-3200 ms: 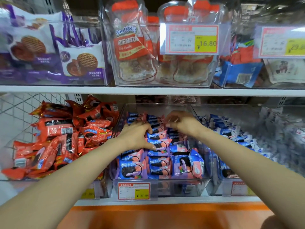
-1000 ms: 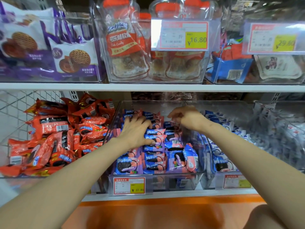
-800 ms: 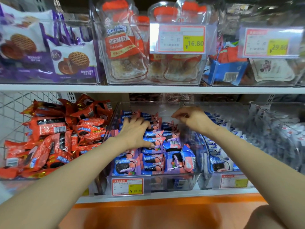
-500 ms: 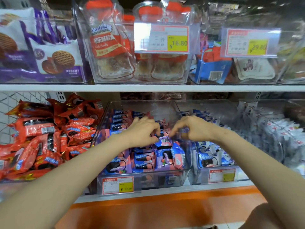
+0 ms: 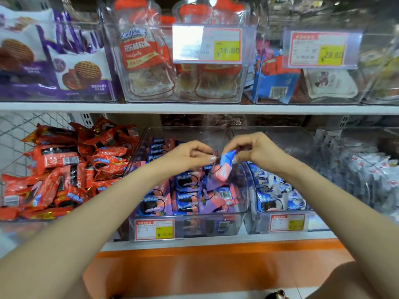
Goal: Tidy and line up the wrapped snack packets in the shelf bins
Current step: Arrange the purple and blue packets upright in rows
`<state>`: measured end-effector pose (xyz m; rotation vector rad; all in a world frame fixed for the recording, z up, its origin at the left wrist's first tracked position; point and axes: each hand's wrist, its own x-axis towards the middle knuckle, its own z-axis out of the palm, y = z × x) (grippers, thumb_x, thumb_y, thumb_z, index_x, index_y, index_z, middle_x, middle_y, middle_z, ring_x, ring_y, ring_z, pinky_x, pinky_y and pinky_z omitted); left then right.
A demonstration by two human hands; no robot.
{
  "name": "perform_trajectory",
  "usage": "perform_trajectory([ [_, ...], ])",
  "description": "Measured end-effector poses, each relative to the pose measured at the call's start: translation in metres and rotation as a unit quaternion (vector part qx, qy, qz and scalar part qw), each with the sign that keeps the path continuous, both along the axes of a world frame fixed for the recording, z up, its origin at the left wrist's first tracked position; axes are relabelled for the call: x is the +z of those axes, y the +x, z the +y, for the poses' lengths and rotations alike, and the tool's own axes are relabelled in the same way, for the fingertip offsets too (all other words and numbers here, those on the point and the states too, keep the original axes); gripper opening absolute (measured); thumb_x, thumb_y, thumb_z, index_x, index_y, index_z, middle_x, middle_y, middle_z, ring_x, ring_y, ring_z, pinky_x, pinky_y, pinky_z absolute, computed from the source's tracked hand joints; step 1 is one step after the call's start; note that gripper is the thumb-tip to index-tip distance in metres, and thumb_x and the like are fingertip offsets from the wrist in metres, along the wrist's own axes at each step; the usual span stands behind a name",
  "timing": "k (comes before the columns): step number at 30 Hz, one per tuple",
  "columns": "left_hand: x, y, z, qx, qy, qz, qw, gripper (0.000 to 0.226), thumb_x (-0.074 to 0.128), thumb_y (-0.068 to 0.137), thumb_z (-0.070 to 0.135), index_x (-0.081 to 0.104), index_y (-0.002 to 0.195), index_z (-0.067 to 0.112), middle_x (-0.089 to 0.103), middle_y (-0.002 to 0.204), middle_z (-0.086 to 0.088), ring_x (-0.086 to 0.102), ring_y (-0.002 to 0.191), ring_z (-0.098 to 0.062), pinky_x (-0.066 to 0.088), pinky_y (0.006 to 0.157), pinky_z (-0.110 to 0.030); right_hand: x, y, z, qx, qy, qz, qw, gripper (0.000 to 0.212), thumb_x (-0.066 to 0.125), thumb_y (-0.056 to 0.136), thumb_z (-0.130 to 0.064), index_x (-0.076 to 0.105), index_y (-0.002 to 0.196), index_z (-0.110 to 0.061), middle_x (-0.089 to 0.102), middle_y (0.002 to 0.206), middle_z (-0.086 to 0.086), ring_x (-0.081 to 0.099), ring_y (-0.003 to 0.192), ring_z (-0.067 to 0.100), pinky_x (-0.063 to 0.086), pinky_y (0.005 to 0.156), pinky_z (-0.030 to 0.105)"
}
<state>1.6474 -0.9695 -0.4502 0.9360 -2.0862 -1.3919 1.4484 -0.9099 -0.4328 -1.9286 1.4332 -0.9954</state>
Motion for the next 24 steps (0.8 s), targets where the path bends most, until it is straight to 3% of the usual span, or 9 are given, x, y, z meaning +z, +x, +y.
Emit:
perform_trajectory([
  [4, -0.003, -0.005, 0.005, -0.055, 0.162, 0.064, 0.983, 0.021, 0.064, 0.082, 0.019, 0.057, 0.101, 0.021, 0.064, 0.076, 0.007, 0.055, 0.067, -0.003, 0.039, 0.063, -0.021, 0.000, 0.011, 0.000, 0.014, -0.021, -0.081, 0.996, 0.040, 0.058, 0.069, 0.022, 0.067, 0.076, -0.016, 0.068, 0.075, 0.001, 0.060, 0.072, 0.008, 0.047, 0.068, 0.015],
  [7, -0.002, -0.002, 0.000, -0.046, 0.145, 0.055, 0.987, 0.039, 0.071, 0.078, 0.009, 0.056, 0.112, 0.021, 0.067, 0.081, 0.006, 0.056, 0.071, -0.007, 0.041, 0.062, -0.022, -0.007, 0.013, -0.006, -0.038, -0.036, -0.098, 0.994, 0.038, 0.062, 0.076, 0.015, 0.065, 0.085, -0.022, 0.067, 0.072, -0.007, 0.059, 0.067, 0.003, 0.048, 0.070, 0.016],
  [10, 0.002, 0.007, -0.005, -0.012, 0.071, -0.003, 0.997, 0.040, 0.069, 0.079, 0.002, 0.054, 0.113, 0.017, 0.066, 0.090, -0.001, 0.063, 0.073, -0.007, 0.053, 0.061, -0.017, -0.015, 0.007, -0.009, -0.098, -0.049, -0.014, 0.994, 0.044, 0.061, 0.078, 0.013, 0.062, 0.086, -0.029, 0.066, 0.073, -0.003, 0.058, 0.068, 0.010, 0.050, 0.075, 0.030],
  [13, 0.002, 0.018, -0.012, 0.027, -0.014, -0.068, 0.997, 0.022, 0.074, 0.076, 0.003, 0.060, 0.092, 0.009, 0.062, 0.091, -0.011, 0.059, 0.078, -0.014, 0.051, 0.062, -0.016, -0.022, 0.012, -0.006, -0.037, -0.004, 0.103, 0.994, 0.034, 0.061, 0.081, 0.010, 0.067, 0.093, -0.021, 0.070, 0.079, 0.003, 0.062, 0.072, 0.008, 0.051, 0.077, 0.027],
  [15, -0.001, 0.027, -0.019, 0.066, -0.083, -0.126, 0.986, 0.022, 0.078, 0.072, 0.007, 0.063, 0.087, 0.003, 0.063, 0.087, -0.014, 0.054, 0.078, -0.016, 0.043, 0.065, -0.024, -0.024, 0.022, -0.004, 0.015, 0.056, 0.190, 0.980, 0.030, 0.072, 0.082, -0.013, 0.066, 0.110, -0.020, 0.070, 0.092, 0.002, 0.064, 0.083, 0.012, 0.050, 0.080, 0.025],
  [18, -0.007, 0.038, -0.027, 0.104, -0.126, -0.183, 0.969, 0.034, 0.083, 0.065, 0.017, 0.060, 0.081, -0.001, 0.055, 0.075, -0.012, 0.045, 0.071, -0.017, 0.030, 0.067, -0.029, -0.025, 0.036, -0.005, 0.039, 0.135, 0.275, 0.951, 0.059, 0.072, 0.078, -0.043, 0.049, 0.130, -0.028, 0.064, 0.106, -0.004, 0.061, 0.096, 0.014, 0.049, 0.087, 0.031],
  [21, -0.007, 0.047, -0.030, 0.119, -0.125, -0.191, 0.966, 0.031, 0.084, 0.064, 0.020, 0.058, 0.073, 0.006, 0.056, 0.074, -0.010, 0.046, 0.069, -0.019, 0.031, 0.067, -0.030, -0.028, 0.044, -0.005, 0.047, 0.177, 0.307, 0.934, 0.066, 0.076, 0.074, -0.042, 0.039, 0.125, -0.021, 0.061, 0.115, -0.002, 0.059, 0.096, 0.017, 0.048, 0.086, 0.035],
  [24, -0.005, 0.052, -0.030, 0.130, -0.134, -0.186, 0.965, 0.028, 0.083, 0.065, 0.018, 0.059, 0.076, 0.008, 0.065, 0.083, -0.017, 0.052, 0.072, -0.020, 0.037, 0.068, -0.030, -0.030, 0.047, -0.007, 0.041, 0.189, 0.349, 0.917, 0.059, 0.080, 0.072, -0.036, 0.043, 0.115, -0.019, 0.059, 0.111, 0.000, 0.057, 0.091, 0.020, 0.046, 0.076, 0.032],
])
